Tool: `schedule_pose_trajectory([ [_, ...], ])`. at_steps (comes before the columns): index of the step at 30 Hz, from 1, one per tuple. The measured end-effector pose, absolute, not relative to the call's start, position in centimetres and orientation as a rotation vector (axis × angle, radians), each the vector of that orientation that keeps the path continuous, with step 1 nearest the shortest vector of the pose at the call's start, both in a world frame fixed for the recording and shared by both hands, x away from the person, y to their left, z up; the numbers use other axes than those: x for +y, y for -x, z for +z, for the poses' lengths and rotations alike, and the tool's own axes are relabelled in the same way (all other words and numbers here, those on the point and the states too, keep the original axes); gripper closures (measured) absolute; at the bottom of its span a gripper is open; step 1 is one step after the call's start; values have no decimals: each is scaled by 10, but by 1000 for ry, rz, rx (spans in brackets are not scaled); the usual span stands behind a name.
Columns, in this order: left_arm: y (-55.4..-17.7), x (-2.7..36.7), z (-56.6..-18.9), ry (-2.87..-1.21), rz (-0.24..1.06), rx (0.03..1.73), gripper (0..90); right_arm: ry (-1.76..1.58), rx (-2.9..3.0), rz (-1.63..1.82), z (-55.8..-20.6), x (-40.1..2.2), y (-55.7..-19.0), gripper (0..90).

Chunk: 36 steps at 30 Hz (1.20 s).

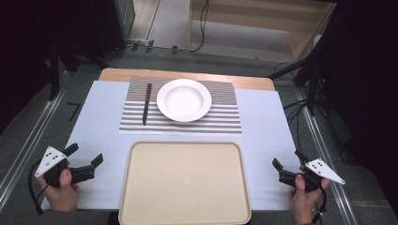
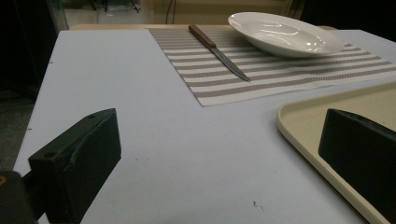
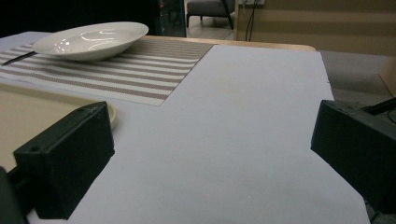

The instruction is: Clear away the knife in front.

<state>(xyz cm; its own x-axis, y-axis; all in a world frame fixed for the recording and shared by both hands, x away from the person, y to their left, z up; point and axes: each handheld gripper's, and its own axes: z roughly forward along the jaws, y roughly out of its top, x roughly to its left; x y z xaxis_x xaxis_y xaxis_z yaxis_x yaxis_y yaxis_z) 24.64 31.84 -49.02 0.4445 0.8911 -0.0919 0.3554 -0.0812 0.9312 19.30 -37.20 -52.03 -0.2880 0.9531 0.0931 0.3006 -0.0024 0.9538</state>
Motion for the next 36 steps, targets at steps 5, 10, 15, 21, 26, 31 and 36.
schedule_pose_trajectory([
  [5,-247,314,-489,-1687,661,1085,0,-1296,1648,1315,-521,-372,-193,0],
  [10,-248,309,-486,-1683,659,1086,0,-1305,1640,1324,-521,-372,-192,0],
  [15,-248,300,-476,-1687,669,1062,0,-1302,1641,1327,-521,-372,-192,0],
  [21,-250,292,-462,-1663,676,1047,0,-1296,1642,1331,-521,-372,-192,0],
  [26,-260,285,-448,-1665,664,1032,0,-1288,1639,1341,-521,-372,-191,0],
  [31,-268,277,-439,-1675,676,1018,0,-1280,1646,1335,-521,-371,-192,0],
  [36,-281,268,-428,-1682,665,1000,0,-1279,1645,1341,-521,-371,-191,0],
])
